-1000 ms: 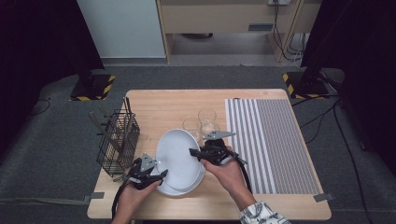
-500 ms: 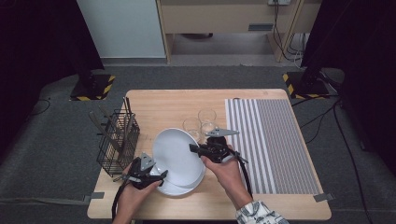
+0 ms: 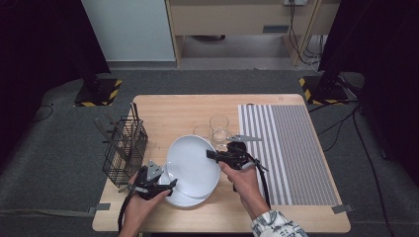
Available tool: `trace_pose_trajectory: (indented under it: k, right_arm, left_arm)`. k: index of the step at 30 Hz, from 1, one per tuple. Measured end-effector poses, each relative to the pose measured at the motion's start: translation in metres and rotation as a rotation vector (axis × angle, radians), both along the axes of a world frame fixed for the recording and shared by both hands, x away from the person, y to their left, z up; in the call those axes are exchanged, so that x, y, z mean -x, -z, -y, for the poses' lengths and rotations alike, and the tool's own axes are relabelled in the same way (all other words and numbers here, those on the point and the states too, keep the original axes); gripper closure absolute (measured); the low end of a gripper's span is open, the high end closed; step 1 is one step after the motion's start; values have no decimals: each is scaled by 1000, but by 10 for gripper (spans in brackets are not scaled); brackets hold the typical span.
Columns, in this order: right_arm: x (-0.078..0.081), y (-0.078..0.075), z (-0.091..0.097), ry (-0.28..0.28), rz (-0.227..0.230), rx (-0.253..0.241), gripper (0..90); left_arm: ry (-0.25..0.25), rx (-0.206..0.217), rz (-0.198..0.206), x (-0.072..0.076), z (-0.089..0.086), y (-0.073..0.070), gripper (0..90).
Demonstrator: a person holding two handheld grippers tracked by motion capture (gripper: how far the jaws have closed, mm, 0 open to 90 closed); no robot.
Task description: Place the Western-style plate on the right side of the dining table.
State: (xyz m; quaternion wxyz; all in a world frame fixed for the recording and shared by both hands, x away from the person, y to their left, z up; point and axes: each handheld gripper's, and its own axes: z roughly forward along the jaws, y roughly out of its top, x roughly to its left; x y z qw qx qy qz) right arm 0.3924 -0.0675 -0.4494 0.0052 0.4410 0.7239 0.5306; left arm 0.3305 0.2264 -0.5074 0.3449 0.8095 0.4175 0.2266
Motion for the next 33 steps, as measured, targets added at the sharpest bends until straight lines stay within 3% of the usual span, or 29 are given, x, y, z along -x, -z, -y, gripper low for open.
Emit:
trace_pose_trajectory:
  k: [15, 33]
  right_arm:
    - [0, 1, 7, 25, -11, -41, 853]
    - [-1, -1, 9, 28, -8, -64, 854]
  left_arm:
    - [27, 4, 29, 2, 3, -5, 134]
    - [30, 3, 33, 2, 3, -6, 131]
